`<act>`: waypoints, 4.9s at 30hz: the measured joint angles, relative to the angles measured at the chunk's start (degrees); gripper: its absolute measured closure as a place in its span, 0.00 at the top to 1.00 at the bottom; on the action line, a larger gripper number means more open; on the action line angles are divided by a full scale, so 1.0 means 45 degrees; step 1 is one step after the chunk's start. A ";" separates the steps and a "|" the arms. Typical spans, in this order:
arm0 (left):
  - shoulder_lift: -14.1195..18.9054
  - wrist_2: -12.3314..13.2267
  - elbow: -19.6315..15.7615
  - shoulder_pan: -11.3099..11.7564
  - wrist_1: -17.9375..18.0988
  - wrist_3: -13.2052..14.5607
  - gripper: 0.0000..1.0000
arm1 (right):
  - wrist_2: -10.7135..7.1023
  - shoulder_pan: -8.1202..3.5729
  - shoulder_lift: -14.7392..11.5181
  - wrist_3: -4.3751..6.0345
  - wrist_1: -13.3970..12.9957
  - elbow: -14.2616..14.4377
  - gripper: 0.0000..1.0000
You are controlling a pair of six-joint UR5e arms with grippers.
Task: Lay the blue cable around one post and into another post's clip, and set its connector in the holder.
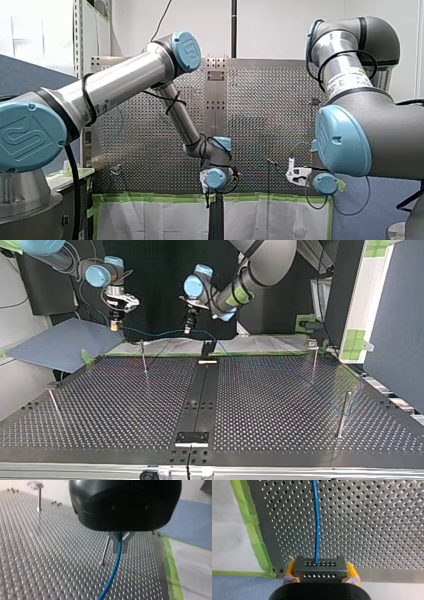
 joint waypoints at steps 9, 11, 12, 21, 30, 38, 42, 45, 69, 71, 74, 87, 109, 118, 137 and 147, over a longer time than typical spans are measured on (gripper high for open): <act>-0.0007 0.0030 0.0094 -0.0322 0.0177 0.0366 0.00 | 0.0000 -0.0408 -0.0004 0.0032 -0.0049 0.0000 0.00; -0.0009 0.0002 0.0201 -0.0475 0.0170 0.0502 0.00 | 0.0000 -0.0515 -0.0002 0.0057 -0.0097 0.0000 0.00; -0.0012 -0.0015 0.0249 -0.0537 0.0167 0.0542 0.00 | -0.0003 -0.0562 -0.0003 0.0078 -0.0125 -0.0001 0.00; -0.0032 -0.0205 0.0658 -0.0887 0.0145 0.0631 0.00 | -0.0099 -0.0933 -0.0005 0.0118 -0.0259 -0.0001 0.00; -0.0768 -0.0180 0.1485 -0.1155 -0.0541 0.0819 0.00 | -0.0228 -0.1186 0.0000 0.0020 -0.0191 -0.0074 0.00; -0.1338 -0.0211 0.2123 -0.1203 -0.0778 0.0657 0.00 | -0.0270 -0.1491 -0.0004 -0.0008 0.0008 -0.0240 0.00; -0.1369 -0.0219 0.2233 -0.1212 -0.0770 0.0684 0.00 | -0.0273 -0.1615 -0.0004 -0.0082 0.0246 -0.0424 0.00; -0.1373 -0.0212 0.2416 -0.1221 -0.0768 0.0716 0.00 | -0.0308 -0.1702 -0.0003 -0.0102 0.0351 -0.0559 0.00; -0.1438 -0.0109 0.3333 -0.1378 -0.0935 0.0868 0.00 | -0.1883 -0.2050 0.0002 -0.0676 0.1306 -0.1177 0.00; -0.1442 -0.0103 0.3339 -0.1429 -0.0929 0.0893 0.00 | -0.1926 -0.2080 0.0002 -0.0570 0.1308 -0.1186 0.00; -0.1446 -0.0110 0.3339 -0.1493 -0.0922 0.1001 0.00 | -0.1950 -0.2164 0.0005 -0.0488 0.1317 -0.1186 0.00; -0.1982 -0.0062 0.3736 -0.1507 -0.1005 0.1140 0.00 | -0.1951 -0.2665 0.0007 -0.0360 0.1273 -0.1191 0.00; -0.2164 0.0325 0.4423 -0.0869 -0.1200 0.0987 0.00 | -0.2265 -0.2652 0.0006 -0.0442 0.1038 -0.1192 0.00; -0.2176 0.0398 0.4435 -0.0609 -0.1190 0.0985 0.00 | -0.2273 -0.2610 0.0011 -0.0449 0.1035 -0.1192 0.00; -0.2173 0.0675 0.4694 -0.0524 -0.1322 0.0985 0.00 | -0.2266 -0.2459 0.0007 -0.0547 0.1154 -0.1398 0.00; -0.2177 0.0688 0.4742 -0.0535 -0.1363 0.0968 0.00 | -0.2252 -0.2302 0.0006 -0.0606 0.1240 -0.1524 0.00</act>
